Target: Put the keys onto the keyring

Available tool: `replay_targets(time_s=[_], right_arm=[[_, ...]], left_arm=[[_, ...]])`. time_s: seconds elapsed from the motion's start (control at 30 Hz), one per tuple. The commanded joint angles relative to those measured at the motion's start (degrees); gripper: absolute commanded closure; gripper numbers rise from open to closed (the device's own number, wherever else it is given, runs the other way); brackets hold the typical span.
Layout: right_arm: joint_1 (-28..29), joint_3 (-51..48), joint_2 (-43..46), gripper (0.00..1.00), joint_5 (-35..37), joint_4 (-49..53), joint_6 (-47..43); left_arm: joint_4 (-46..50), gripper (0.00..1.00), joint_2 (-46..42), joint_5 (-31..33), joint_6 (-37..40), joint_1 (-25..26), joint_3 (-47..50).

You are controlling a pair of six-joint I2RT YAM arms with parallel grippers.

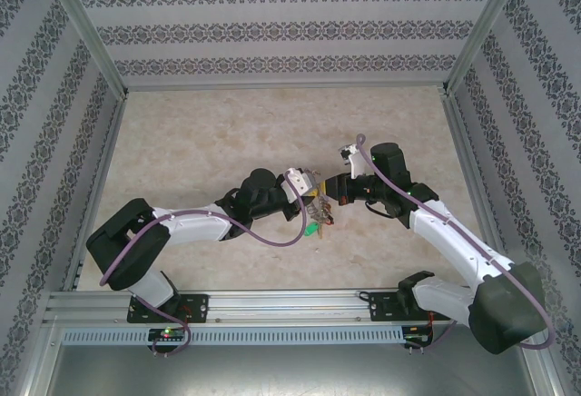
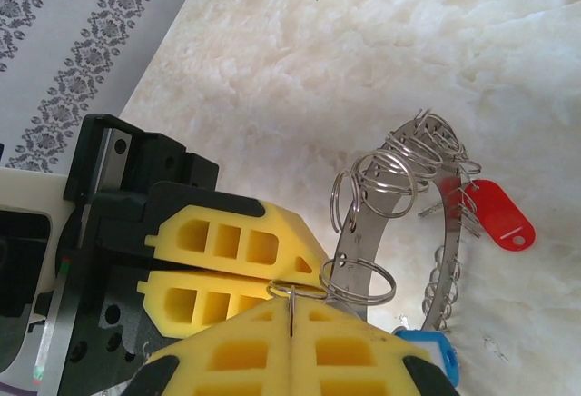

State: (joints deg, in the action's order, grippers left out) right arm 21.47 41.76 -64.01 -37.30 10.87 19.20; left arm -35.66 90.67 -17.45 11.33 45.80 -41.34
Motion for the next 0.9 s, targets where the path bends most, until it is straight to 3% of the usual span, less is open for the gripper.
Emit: replay_targets(time_s=[0.0,0.3,0.87], right_arm=[[-0.2,1.4,0.0,1.00,-3.1,-1.8,0.1],[0.3,2.0,-0.2,1.00,-3.6,-1.5,-0.4],[1.4,2.5,-1.1,1.00,-4.1,-1.1,-0.9]], left_arm=[[-2.9,0.87,0.6,0.8,-0.6,0.4,0.3],[3.0,0.77,-0.2,-0.6,3.3,0.5,-1.9],[4.0,0.74,-2.6,-0.6,3.5,0.5,-2.3]])
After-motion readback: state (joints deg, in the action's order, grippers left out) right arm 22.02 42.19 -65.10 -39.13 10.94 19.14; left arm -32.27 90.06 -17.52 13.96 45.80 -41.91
